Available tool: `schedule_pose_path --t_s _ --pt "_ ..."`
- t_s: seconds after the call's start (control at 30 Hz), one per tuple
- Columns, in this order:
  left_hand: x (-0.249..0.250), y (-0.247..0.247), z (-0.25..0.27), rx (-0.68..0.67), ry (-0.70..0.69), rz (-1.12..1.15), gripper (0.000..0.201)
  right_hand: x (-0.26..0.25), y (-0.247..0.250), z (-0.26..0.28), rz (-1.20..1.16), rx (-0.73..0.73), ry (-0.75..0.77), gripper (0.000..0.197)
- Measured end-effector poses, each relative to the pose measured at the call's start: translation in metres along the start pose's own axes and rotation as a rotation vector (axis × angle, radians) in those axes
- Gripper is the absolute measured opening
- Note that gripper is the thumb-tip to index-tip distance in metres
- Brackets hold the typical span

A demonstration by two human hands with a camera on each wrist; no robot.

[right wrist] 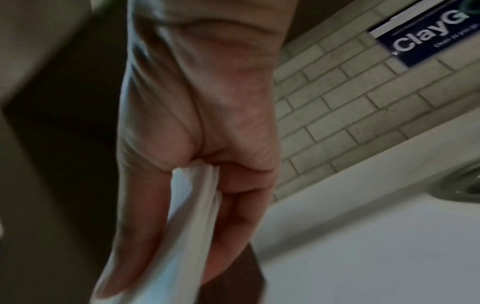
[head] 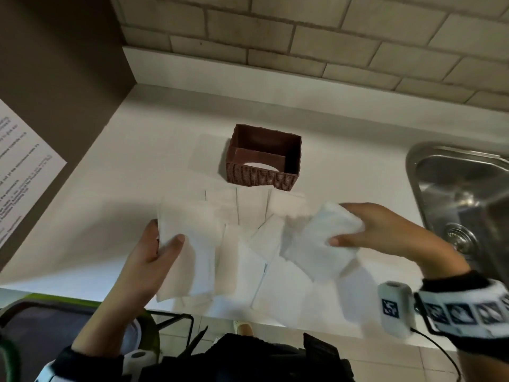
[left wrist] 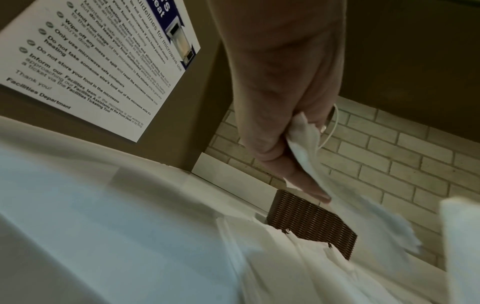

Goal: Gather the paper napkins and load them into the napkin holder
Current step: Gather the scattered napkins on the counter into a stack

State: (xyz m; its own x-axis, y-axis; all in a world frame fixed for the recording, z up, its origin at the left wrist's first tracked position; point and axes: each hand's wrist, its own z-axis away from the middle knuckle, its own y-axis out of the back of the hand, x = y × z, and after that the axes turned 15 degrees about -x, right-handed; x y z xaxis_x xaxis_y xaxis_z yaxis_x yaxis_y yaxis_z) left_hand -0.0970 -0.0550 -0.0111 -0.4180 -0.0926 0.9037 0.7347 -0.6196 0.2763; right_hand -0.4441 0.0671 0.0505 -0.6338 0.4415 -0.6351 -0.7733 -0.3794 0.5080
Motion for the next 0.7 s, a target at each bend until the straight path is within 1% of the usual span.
schedule_pose_path --t_s 0.03,0.07,0.13,0.2,0.27,0.3,0.37,0.43,0.53,0.63,0.7 --pt "0.0 0.001 -0.002 0.008 0.006 0.018 0.016 -0.008 -0.002 0.016 -0.069 -0.056 0.034 0.023" --pt "-0.001 0.002 -0.004 0.013 0.01 0.03 0.018 -0.015 -0.004 0.027 -0.124 -0.119 0.057 0.022" --pt "-0.001 0.002 -0.006 0.012 0.013 0.038 0.021 -0.022 -0.012 0.033 -0.176 -0.204 0.054 0.022" --pt "-0.002 0.0 -0.008 0.006 0.006 0.048 0.021 -0.021 -0.026 0.02 -0.136 -0.24 0.006 0.018" --pt "-0.001 -0.004 -0.01 -0.011 0.012 0.062 0.021 -0.008 -0.045 -0.006 -0.098 -0.217 -0.032 0.015" --pt "-0.001 -0.006 -0.01 -0.021 0.02 0.067 0.021 0.0 -0.055 -0.019 -0.089 -0.195 -0.056 0.018" --pt "-0.002 -0.009 -0.011 -0.034 0.026 0.078 0.022 0.012 -0.07 -0.04 -0.055 -0.144 -0.114 0.038" --pt "-0.003 -0.011 -0.011 -0.046 0.025 0.083 0.023 0.016 -0.081 -0.051 0.038 -0.076 -0.184 0.056" --pt "-0.004 -0.014 -0.01 -0.062 0.021 0.085 0.024 0.013 -0.092 -0.053 0.092 0.005 -0.202 0.067" --pt "-0.001 -0.016 -0.011 -0.095 0.012 0.078 0.025 0.014 -0.096 -0.057 0.166 0.033 -0.25 0.082" --pt "0.001 -0.017 -0.014 -0.115 0.001 0.067 0.023 0.014 -0.094 -0.061 0.272 0.031 -0.298 0.084"
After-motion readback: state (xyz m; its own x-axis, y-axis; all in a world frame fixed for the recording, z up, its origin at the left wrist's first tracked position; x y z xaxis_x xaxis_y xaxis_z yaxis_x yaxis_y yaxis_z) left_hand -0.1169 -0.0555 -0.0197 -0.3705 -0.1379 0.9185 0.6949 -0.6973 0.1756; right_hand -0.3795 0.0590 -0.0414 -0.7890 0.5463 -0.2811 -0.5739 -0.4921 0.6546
